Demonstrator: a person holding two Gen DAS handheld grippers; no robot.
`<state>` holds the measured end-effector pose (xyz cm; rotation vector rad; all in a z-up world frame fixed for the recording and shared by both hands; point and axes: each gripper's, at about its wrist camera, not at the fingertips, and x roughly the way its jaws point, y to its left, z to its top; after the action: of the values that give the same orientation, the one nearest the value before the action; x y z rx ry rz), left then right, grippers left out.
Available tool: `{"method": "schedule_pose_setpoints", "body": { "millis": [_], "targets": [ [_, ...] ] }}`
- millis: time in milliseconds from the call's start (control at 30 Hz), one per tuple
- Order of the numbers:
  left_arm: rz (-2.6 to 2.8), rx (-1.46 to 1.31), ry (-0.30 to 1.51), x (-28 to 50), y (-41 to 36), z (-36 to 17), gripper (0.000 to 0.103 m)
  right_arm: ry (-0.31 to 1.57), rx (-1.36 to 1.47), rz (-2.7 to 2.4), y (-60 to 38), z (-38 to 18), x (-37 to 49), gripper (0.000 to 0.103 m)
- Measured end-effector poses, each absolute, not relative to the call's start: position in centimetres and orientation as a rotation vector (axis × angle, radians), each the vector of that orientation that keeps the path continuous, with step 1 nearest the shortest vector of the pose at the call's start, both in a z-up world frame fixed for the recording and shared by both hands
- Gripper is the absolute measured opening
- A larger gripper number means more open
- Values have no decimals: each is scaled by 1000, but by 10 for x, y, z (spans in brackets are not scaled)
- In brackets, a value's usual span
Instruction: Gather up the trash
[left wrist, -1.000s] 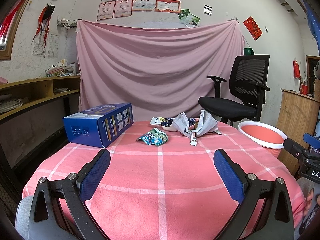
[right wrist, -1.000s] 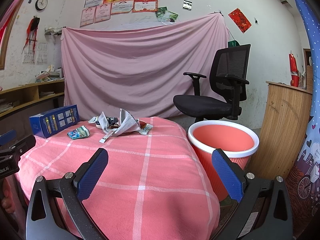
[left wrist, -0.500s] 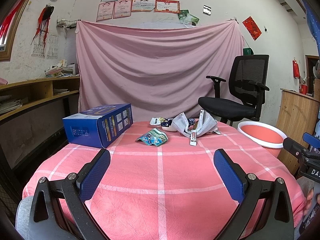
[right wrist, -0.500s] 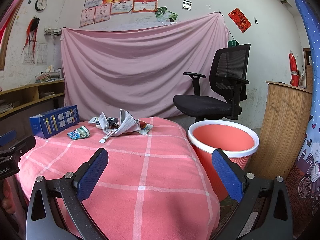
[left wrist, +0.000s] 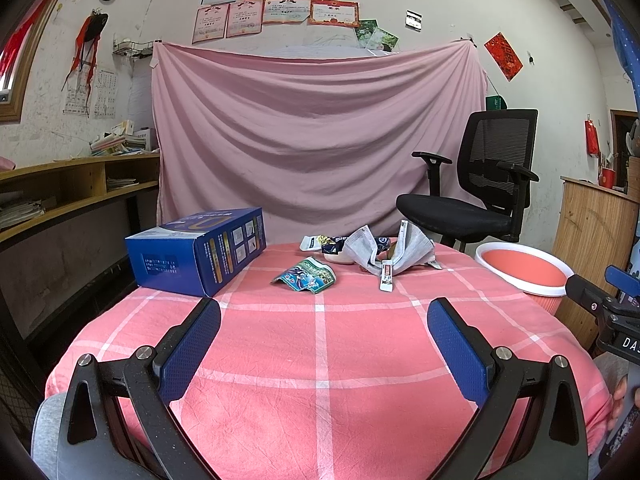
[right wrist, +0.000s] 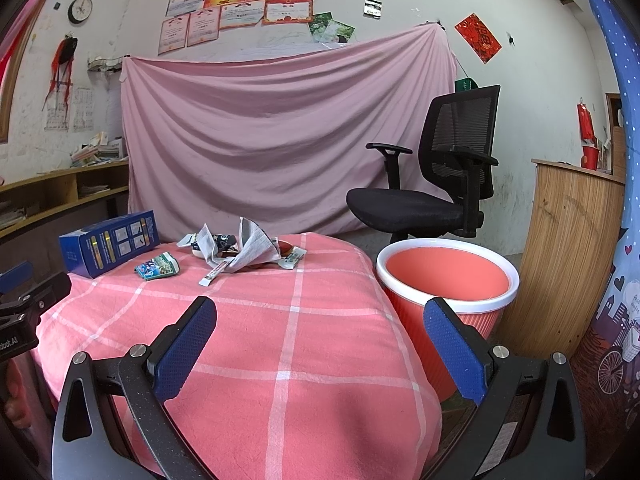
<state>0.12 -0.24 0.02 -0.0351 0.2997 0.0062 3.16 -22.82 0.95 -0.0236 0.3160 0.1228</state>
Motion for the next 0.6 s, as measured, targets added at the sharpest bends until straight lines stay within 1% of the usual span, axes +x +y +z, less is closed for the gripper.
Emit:
{"method": "schedule_pose_setpoints", "body": {
  "millis": [600],
  "targets": [
    [9, -35, 296, -5, -8, 11, 101, 303, -16, 123, -229, 12, 33, 103]
  ]
}}
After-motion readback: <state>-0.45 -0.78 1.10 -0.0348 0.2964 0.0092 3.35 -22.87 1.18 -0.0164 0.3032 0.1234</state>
